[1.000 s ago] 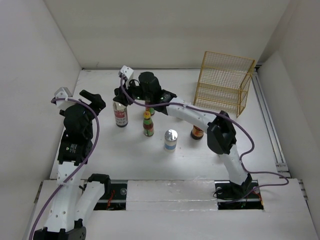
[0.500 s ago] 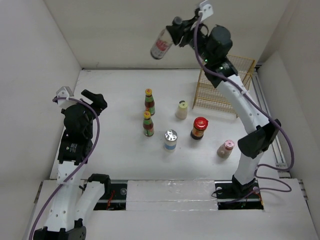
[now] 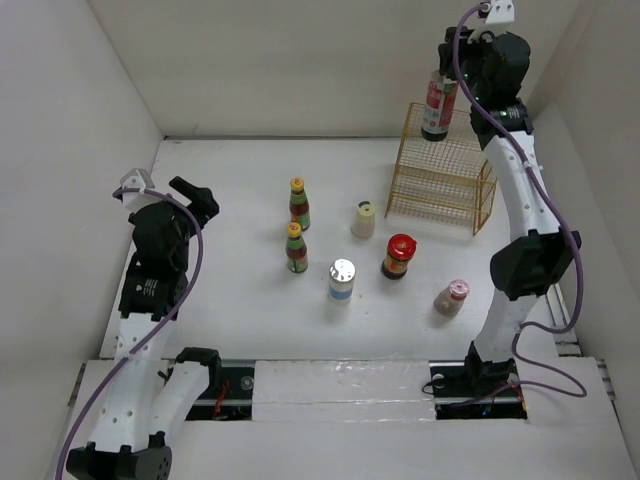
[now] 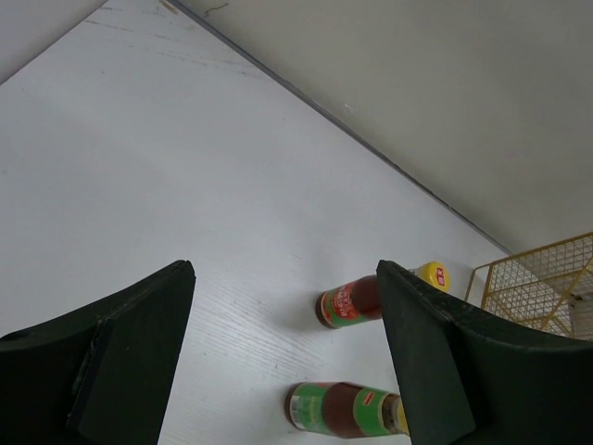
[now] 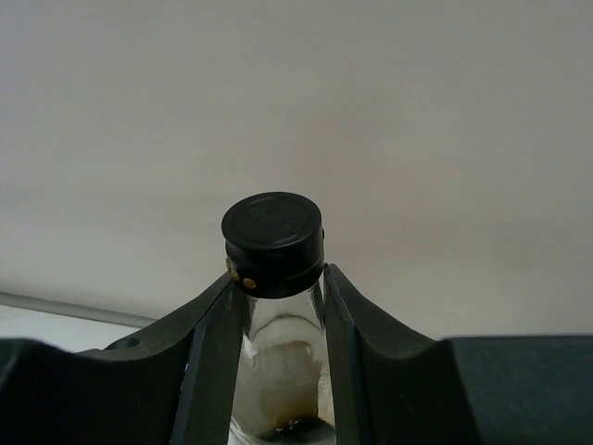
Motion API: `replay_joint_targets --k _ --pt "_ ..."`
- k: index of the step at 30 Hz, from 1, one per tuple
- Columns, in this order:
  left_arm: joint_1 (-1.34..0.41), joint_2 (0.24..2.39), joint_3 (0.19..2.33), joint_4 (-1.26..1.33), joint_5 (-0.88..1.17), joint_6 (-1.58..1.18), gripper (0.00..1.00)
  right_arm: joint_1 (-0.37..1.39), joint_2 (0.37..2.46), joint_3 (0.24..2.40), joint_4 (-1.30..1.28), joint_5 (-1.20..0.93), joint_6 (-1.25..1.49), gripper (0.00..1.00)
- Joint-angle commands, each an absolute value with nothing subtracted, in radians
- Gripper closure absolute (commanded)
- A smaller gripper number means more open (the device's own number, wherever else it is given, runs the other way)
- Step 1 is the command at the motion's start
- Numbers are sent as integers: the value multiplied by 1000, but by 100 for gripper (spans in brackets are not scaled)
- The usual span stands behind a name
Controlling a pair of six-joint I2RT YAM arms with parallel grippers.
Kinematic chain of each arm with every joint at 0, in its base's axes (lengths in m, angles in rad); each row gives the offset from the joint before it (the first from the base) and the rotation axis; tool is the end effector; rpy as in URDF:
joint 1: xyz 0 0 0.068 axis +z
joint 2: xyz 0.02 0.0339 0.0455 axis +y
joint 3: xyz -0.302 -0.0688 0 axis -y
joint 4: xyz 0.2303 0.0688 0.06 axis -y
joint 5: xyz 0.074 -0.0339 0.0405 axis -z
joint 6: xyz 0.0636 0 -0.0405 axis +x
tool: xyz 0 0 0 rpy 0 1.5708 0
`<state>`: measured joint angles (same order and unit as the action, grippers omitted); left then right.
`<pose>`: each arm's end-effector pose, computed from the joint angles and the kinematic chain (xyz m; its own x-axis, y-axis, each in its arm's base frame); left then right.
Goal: Organize the condiment bottles
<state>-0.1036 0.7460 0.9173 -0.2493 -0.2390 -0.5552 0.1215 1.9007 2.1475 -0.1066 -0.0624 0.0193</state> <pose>0.1510 -0.0006 0.4063 0.0049 -0.5154 -0.8569 -0.1550 0.8462 -0.5098 0.4587 0.0600 0.5329 0.1352 0.0359 -0.9902 -0.1849 0.9827 0.0104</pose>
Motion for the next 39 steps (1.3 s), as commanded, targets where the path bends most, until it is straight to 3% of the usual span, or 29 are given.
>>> replay_joint_targets --k 1,17,30,38,39 --pt "-101 746 940 -198 -229 -543 25 107 1844 2227 46 -69 31 95" --pt "-92 764 940 -179 -201 -534 25 51 1977 2304 55 -80 0 95" --pt "-92 773 940 -170 -183 -534 25 81 1916 1936 212 -40 0 96" --pt "-92 773 931 -161 -164 -534 25 91 1896 1787 253 -18 9 89" --pt "-92 773 931 -161 -164 -534 25 91 1896 1764 264 -18 9 85"
